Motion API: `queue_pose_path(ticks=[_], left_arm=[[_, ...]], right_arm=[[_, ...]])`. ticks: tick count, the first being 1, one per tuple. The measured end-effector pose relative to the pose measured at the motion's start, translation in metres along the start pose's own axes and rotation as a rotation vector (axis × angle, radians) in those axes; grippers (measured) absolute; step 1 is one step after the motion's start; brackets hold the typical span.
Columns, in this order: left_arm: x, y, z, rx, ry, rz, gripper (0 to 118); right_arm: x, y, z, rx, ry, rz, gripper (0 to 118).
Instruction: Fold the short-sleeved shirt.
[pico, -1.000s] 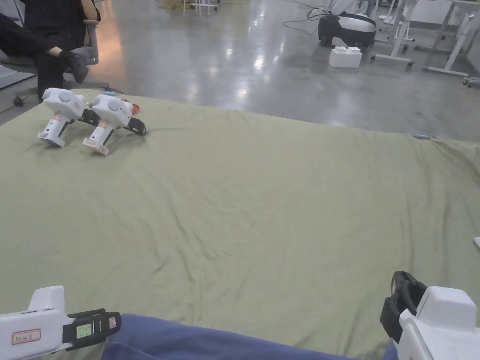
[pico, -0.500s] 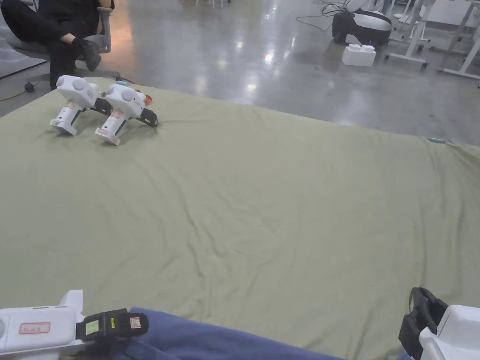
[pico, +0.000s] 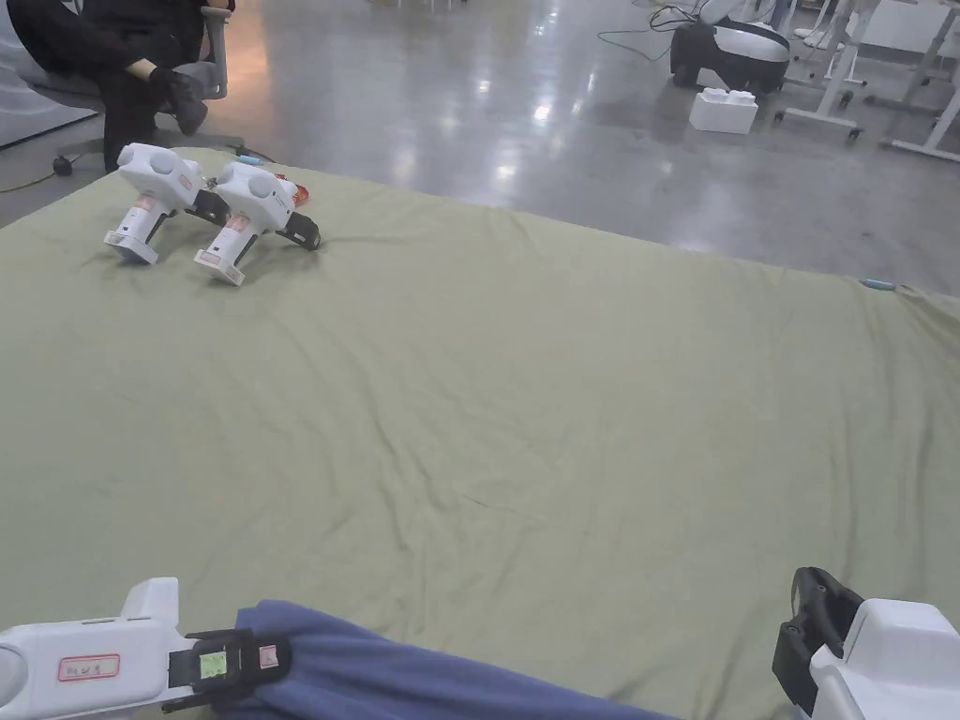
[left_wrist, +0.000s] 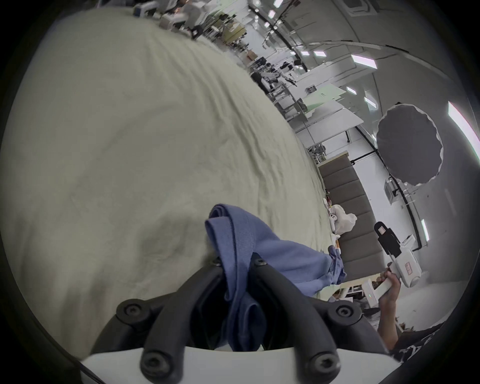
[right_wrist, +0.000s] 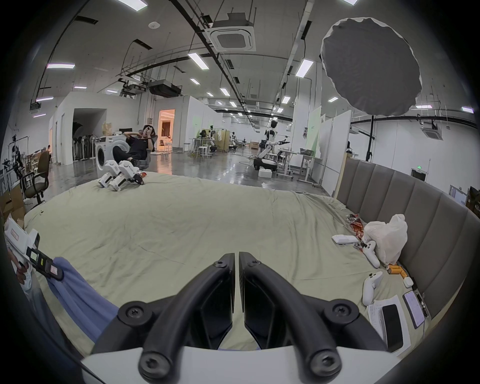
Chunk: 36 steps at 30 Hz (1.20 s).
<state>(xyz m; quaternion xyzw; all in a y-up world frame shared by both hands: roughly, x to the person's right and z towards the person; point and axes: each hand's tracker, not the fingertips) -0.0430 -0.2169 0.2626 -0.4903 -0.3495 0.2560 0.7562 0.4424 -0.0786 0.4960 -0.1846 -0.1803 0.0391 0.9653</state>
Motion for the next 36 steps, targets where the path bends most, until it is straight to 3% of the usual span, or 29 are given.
queue_pose_path(ticks=[6, 11, 15, 24, 31, 36], left_arm=[[0.023, 0.017, 0.043, 0.082, 0.127, -0.095, 8], [0.037, 0.030, 0.085, 0.116, 0.314, -0.130, 8], [0.077, 0.021, 0.095, 0.106, 0.389, -0.149, 8], [0.147, -0.002, 0.065, 0.074, 0.074, -0.060, 8], [0.200, -0.019, -0.012, -0.018, 0.079, -0.121, 8], [0.214, -0.036, -0.083, -0.125, 0.158, -0.160, 8]], right_arm=[[0.003, 0.001, 0.000, 0.005, 0.005, 0.002, 3], [0.005, 0.000, 0.001, 0.009, 0.012, 0.001, 3], [0.004, -0.002, -0.001, 0.008, 0.024, -0.008, 3], [0.004, -0.008, -0.001, 0.004, 0.041, -0.028, 3], [0.013, -0.014, 0.004, -0.001, 0.027, -0.044, 3], [0.023, -0.020, 0.009, -0.010, 0.004, -0.056, 3]])
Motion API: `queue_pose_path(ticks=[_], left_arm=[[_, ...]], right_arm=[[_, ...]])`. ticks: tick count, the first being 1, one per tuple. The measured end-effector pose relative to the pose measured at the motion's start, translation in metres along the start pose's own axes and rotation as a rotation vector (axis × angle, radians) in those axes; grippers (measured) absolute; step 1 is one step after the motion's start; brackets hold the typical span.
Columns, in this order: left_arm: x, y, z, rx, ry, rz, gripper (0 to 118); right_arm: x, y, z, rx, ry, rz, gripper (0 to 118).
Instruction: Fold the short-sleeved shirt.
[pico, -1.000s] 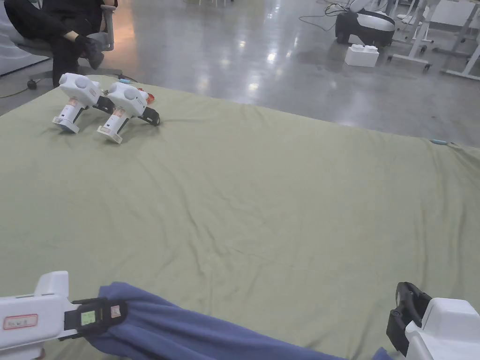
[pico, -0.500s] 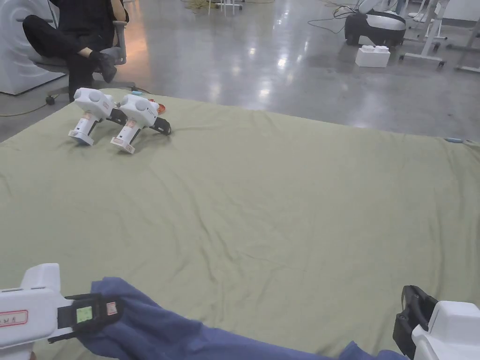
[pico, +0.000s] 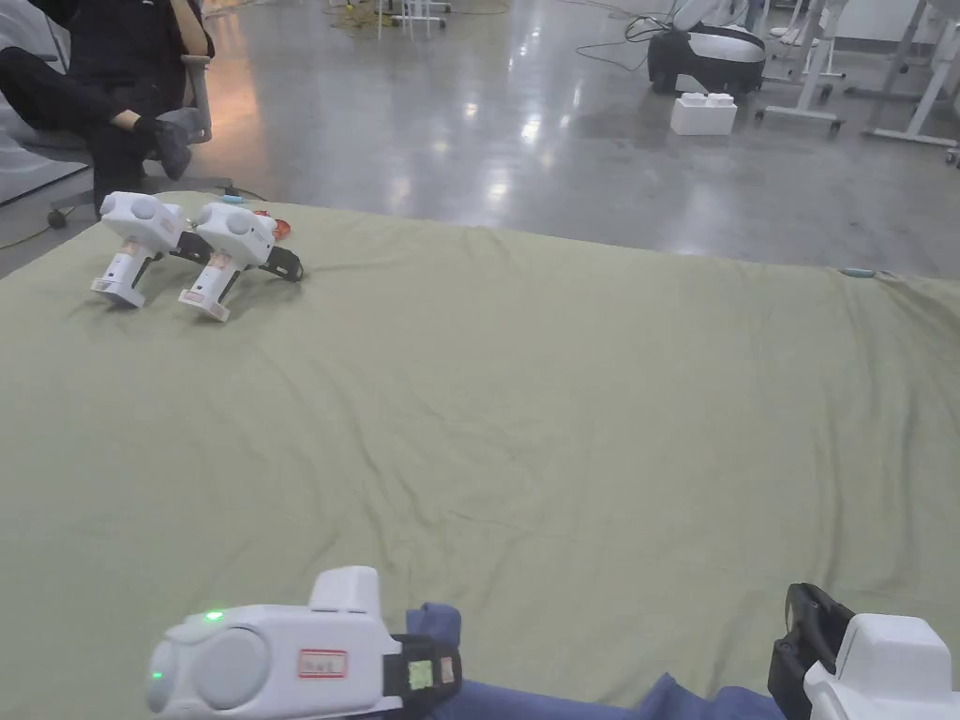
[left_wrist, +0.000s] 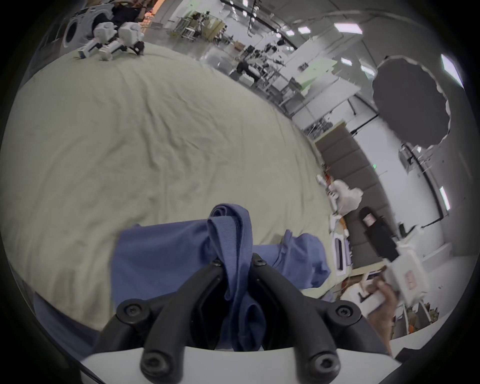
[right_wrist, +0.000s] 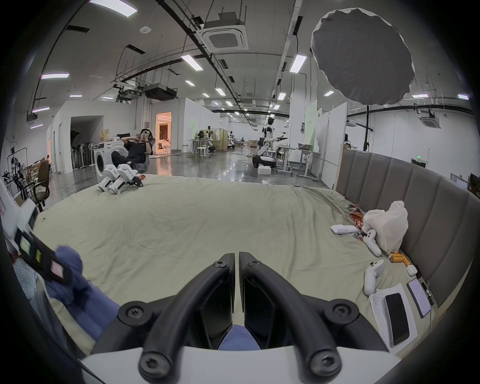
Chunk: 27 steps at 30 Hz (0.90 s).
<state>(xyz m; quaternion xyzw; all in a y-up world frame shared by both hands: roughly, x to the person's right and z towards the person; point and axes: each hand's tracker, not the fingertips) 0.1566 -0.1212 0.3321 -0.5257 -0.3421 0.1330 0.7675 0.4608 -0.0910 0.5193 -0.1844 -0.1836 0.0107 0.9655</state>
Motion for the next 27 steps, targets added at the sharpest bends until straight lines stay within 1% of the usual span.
queue_pose_path(ticks=[4, 7, 16, 17, 18, 19, 20, 21, 22, 25, 26, 27], left_arm=[[0.014, -0.012, -0.047, -0.093, 0.062, -0.027, 8], [0.019, -0.021, -0.067, -0.128, 0.118, -0.063, 8], [0.028, -0.026, -0.071, -0.130, 0.108, -0.056, 9], [0.027, -0.026, -0.073, -0.135, 0.116, -0.056, 11], [0.025, -0.025, -0.074, -0.136, 0.118, -0.052, 18], [0.024, -0.024, -0.073, -0.133, 0.121, -0.035, 34], [0.024, -0.023, -0.070, -0.132, 0.107, -0.024, 47], [0.024, -0.022, -0.067, -0.131, 0.093, -0.017, 56], [0.024, -0.021, -0.061, -0.122, 0.072, -0.016, 59], [0.025, -0.014, -0.042, -0.090, 0.057, -0.028, 58], [0.025, -0.011, -0.036, -0.084, 0.054, -0.037, 55], [0.025, -0.009, -0.032, -0.075, 0.055, -0.043, 49]], right_arm=[[0.009, -0.005, 0.004, -0.012, -0.021, -0.009, 3], [0.015, -0.008, 0.007, -0.017, -0.036, -0.013, 3], [0.019, -0.013, 0.009, -0.035, -0.051, -0.026, 3], [0.019, -0.013, 0.009, -0.037, -0.050, -0.027, 3], [0.019, -0.014, 0.008, -0.038, -0.047, -0.027, 3], [0.018, -0.015, 0.009, -0.037, -0.046, -0.027, 3], [0.018, -0.015, 0.009, -0.038, -0.045, -0.026, 3], [0.018, -0.015, 0.010, -0.038, -0.044, -0.025, 3], [0.018, -0.015, 0.011, -0.038, -0.044, -0.023, 3], [0.020, -0.015, 0.012, -0.044, -0.052, -0.015, 3], [0.021, -0.016, 0.012, -0.048, -0.053, -0.016, 3], [0.022, -0.017, 0.012, -0.051, -0.053, -0.020, 3]])
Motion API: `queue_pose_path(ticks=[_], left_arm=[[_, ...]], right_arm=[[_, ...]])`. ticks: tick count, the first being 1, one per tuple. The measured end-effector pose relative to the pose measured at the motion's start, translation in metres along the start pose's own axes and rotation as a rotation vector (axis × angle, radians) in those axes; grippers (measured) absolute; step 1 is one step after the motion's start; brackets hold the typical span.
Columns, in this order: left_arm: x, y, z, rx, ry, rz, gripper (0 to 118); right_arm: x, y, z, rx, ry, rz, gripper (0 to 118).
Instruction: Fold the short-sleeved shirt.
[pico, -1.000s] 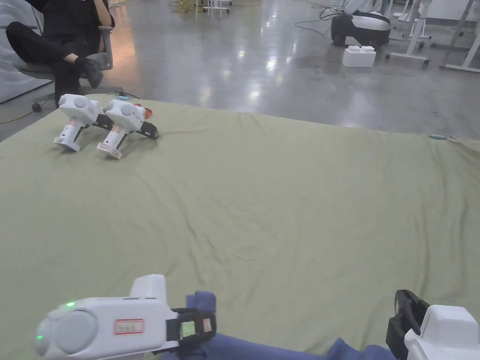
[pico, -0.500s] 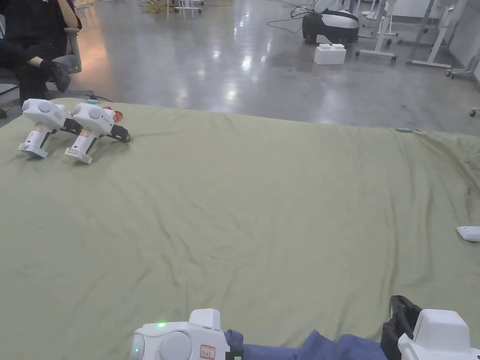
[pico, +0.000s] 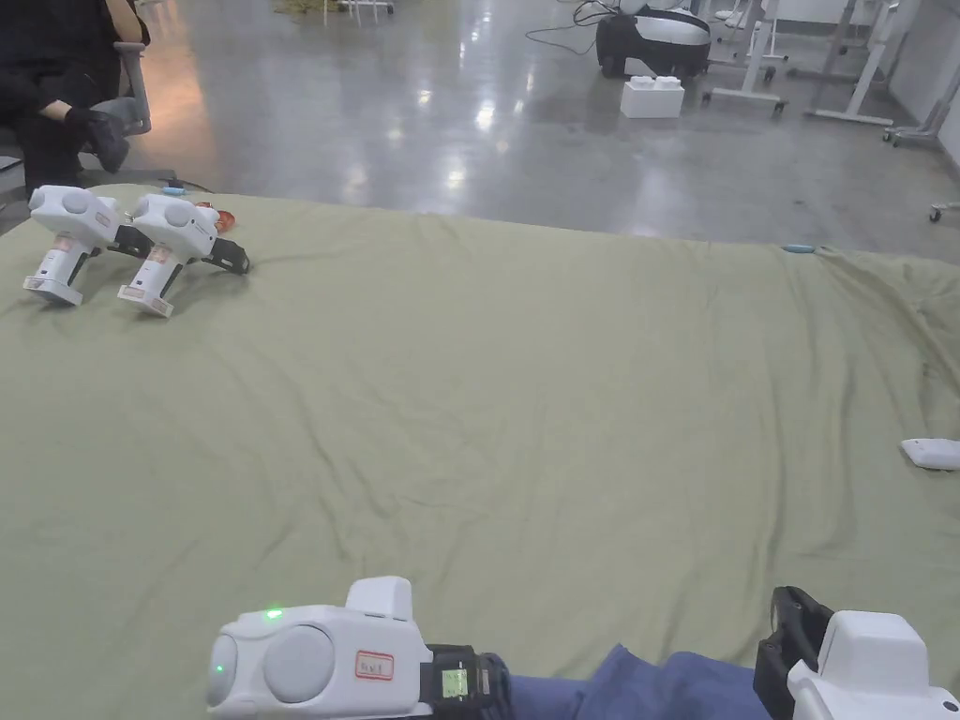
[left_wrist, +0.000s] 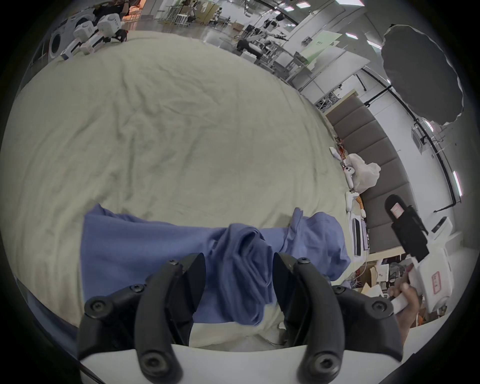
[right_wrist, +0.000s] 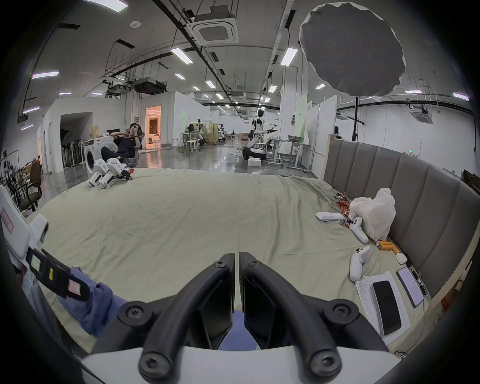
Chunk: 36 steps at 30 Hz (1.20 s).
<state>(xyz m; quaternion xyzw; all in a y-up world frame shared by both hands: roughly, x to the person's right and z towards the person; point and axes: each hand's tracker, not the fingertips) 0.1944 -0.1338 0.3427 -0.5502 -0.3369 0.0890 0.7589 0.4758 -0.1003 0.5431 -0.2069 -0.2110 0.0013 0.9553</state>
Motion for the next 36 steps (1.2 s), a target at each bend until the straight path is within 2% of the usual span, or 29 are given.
queue_pose_path(ticks=[2, 4, 5, 7, 9, 13, 18, 21, 27, 30, 32, 34, 36], left_arm=[[-0.003, 0.003, 0.008, 0.033, -0.001, -0.004, 26], [-0.007, 0.004, 0.008, 0.048, 0.016, 0.002, 13], [-0.008, 0.003, 0.005, 0.046, 0.036, -0.003, 11], [-0.007, -0.001, -0.004, 0.019, 0.065, -0.039, 10], [-0.004, -0.007, -0.019, -0.028, 0.060, -0.075, 5], [0.007, -0.017, -0.047, -0.087, -0.009, -0.109, 3], [0.027, -0.023, -0.064, -0.070, -0.060, -0.149, 3], [0.025, -0.027, -0.074, -0.084, -0.127, -0.124, 3], [0.009, -0.031, -0.057, -0.054, -0.121, -0.089, 5], [-0.011, -0.025, -0.019, 0.033, -0.132, -0.108, 27], [-0.033, -0.019, 0.007, 0.095, -0.139, -0.090, 57], [-0.060, -0.013, 0.028, 0.142, -0.119, -0.074, 79], [-0.087, -0.011, 0.041, 0.182, -0.081, -0.053, 82]], right_arm=[[0.001, -0.001, 0.000, -0.008, -0.003, -0.008, 3], [0.000, -0.003, 0.000, -0.013, -0.004, -0.015, 3], [0.000, -0.003, 0.001, -0.015, -0.003, -0.019, 3], [-0.001, -0.005, 0.001, -0.017, -0.001, -0.018, 3], [-0.002, -0.005, 0.002, -0.020, 0.001, -0.013, 3], [-0.002, -0.007, 0.001, -0.025, 0.003, -0.007, 3], [0.000, -0.006, 0.001, -0.032, -0.001, -0.013, 3], [0.001, -0.006, 0.002, -0.032, -0.004, -0.010, 3], [0.004, -0.005, 0.003, -0.029, -0.010, -0.017, 3], [0.005, -0.001, 0.004, -0.023, -0.008, -0.017, 3], [0.005, 0.001, 0.005, -0.010, -0.006, -0.018, 3], [0.004, 0.005, 0.005, 0.006, 0.003, -0.024, 3], [0.001, 0.009, 0.006, 0.023, 0.010, -0.030, 3]])
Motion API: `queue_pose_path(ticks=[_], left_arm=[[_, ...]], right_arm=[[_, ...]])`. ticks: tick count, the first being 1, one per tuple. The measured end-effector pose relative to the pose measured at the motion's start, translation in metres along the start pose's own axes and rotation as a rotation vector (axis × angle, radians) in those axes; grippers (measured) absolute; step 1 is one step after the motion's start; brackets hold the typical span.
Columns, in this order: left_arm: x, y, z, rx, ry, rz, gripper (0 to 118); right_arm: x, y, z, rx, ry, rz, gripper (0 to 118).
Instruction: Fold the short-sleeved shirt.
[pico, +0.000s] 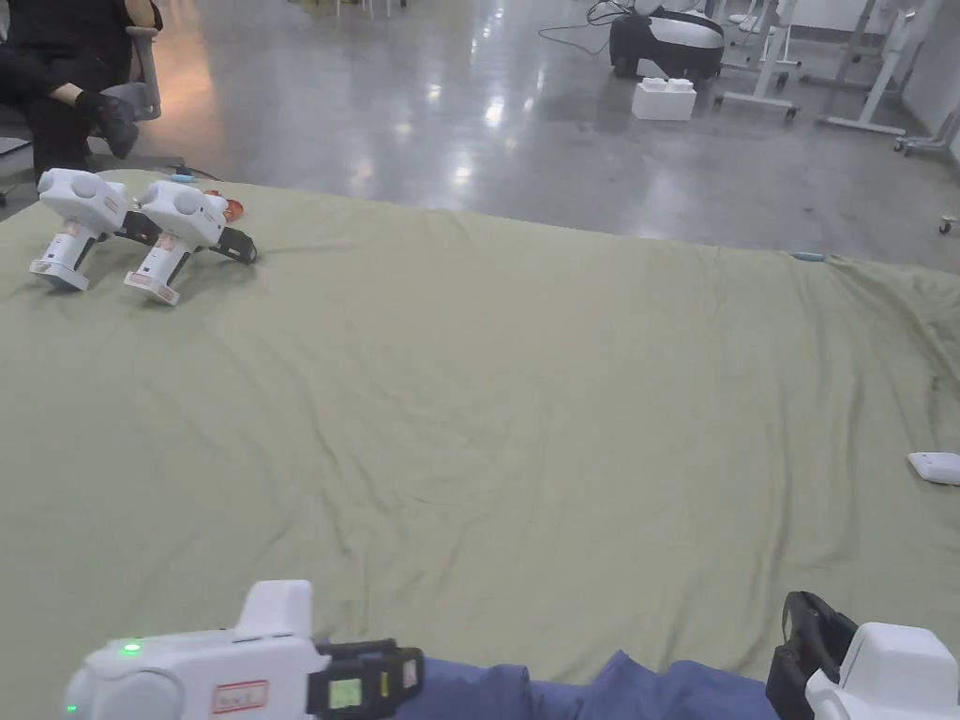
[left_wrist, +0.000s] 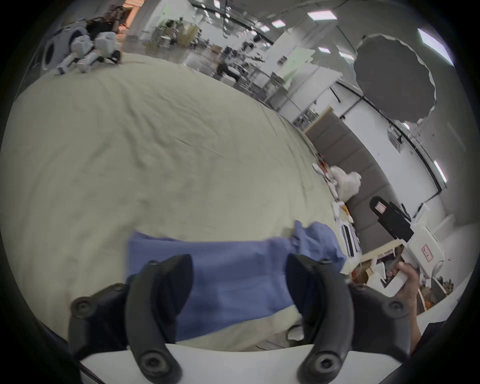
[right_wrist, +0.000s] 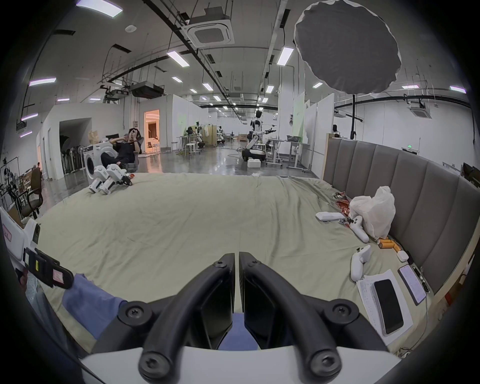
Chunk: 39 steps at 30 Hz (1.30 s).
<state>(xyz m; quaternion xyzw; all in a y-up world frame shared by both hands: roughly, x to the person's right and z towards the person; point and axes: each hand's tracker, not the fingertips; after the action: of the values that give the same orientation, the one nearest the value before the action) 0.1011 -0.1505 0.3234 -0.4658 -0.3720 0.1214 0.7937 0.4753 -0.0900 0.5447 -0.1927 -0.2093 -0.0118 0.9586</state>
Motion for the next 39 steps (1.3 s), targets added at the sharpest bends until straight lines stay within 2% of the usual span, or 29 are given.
queue_pose_path(ticks=[4, 11, 15, 17, 18, 20, 21, 26, 27, 29, 33, 36, 39], left_arm=[[-0.055, -0.001, 0.013, 0.020, 0.003, 0.078, 83], [-0.107, -0.029, -0.015, -0.117, -0.158, 0.239, 83], [-0.114, -0.039, -0.021, -0.050, -0.283, 0.313, 82], [-0.127, -0.041, -0.031, -0.070, -0.359, 0.396, 75], [-0.130, -0.042, -0.037, -0.088, -0.378, 0.423, 67], [-0.129, -0.043, -0.042, -0.092, -0.289, 0.400, 26], [-0.126, -0.042, -0.043, -0.089, -0.222, 0.363, 17], [-0.108, -0.038, -0.031, -0.039, -0.212, 0.272, 10], [-0.106, -0.036, -0.027, -0.029, -0.211, 0.268, 9], [-0.096, -0.030, -0.015, -0.005, -0.207, 0.264, 9], [-0.081, -0.009, 0.018, 0.076, -0.138, 0.185, 8], [-0.073, 0.010, 0.052, 0.107, -0.023, 0.131, 8], [-0.029, 0.024, 0.086, 0.111, 0.169, -0.014, 8]], right_arm=[[-0.007, 0.007, 0.000, 0.050, 0.015, -0.006, 3], [-0.021, 0.016, -0.003, 0.073, 0.032, -0.009, 3], [-0.020, 0.011, -0.005, 0.036, 0.050, -0.018, 3], [-0.021, 0.010, -0.010, 0.028, 0.054, -0.020, 3], [-0.020, 0.010, -0.012, 0.025, 0.056, -0.021, 3], [-0.028, 0.012, -0.008, 0.056, 0.080, -0.032, 3], [-0.028, 0.013, -0.007, 0.056, 0.080, -0.030, 3], [-0.019, 0.006, -0.013, 0.036, 0.087, -0.021, 3], [-0.023, 0.011, -0.009, 0.023, 0.060, 0.003, 3], [-0.026, 0.015, -0.010, 0.020, 0.063, -0.001, 3], [-0.024, 0.014, -0.007, 0.023, 0.058, -0.001, 3], [-0.023, 0.013, -0.006, 0.024, 0.058, -0.002, 3], [-0.022, 0.013, -0.007, 0.023, 0.060, -0.006, 3]])
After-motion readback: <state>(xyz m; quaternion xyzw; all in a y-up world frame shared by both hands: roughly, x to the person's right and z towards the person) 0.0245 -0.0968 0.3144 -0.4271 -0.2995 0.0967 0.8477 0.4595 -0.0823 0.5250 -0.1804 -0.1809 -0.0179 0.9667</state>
